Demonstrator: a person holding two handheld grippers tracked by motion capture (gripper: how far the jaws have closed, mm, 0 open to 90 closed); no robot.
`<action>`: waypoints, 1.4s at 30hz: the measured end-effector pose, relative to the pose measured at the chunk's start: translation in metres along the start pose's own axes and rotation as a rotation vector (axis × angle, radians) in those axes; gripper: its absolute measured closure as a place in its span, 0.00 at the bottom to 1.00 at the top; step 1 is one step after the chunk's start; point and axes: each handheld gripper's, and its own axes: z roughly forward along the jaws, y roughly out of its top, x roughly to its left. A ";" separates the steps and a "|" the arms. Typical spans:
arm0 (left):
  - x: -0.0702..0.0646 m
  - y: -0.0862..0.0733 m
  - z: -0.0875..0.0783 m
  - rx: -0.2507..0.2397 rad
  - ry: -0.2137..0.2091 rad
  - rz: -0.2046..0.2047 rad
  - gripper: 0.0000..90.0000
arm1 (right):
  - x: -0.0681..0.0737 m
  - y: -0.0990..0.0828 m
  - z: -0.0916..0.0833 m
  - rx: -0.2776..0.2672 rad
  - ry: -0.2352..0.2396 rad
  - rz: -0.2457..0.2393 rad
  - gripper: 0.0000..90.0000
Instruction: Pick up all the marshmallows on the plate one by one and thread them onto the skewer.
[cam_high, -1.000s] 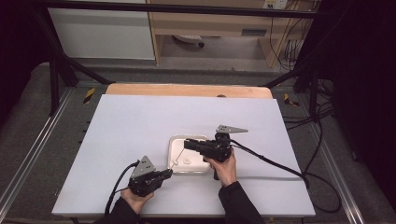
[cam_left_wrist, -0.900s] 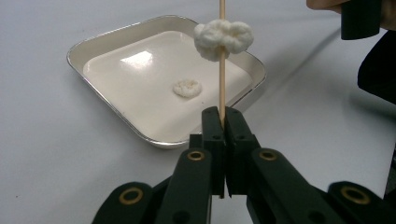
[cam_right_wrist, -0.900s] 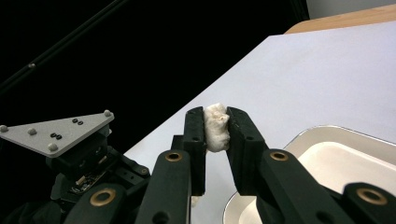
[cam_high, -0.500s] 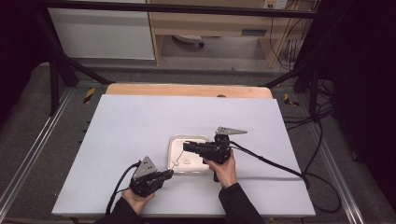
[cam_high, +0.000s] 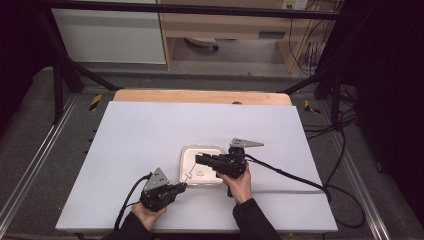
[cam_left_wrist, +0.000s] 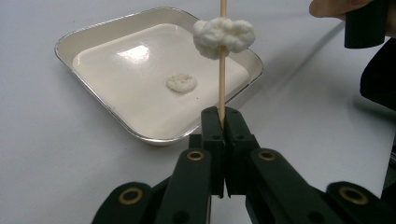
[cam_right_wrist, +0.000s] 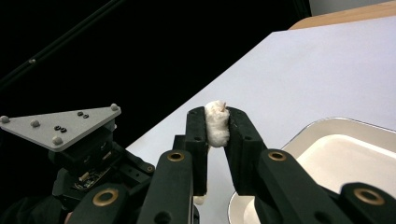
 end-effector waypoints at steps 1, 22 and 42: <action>0.000 0.000 0.000 0.001 0.000 0.000 0.98 | 0.000 0.000 0.000 0.000 -0.001 0.001 0.89; 0.004 0.004 0.003 -0.019 -0.004 -0.018 0.98 | 0.002 -0.018 0.012 0.083 -0.005 -0.016 0.72; 0.013 0.003 -0.003 -0.017 -0.023 -0.014 0.98 | -0.002 0.004 -0.024 0.206 -0.240 -0.260 0.19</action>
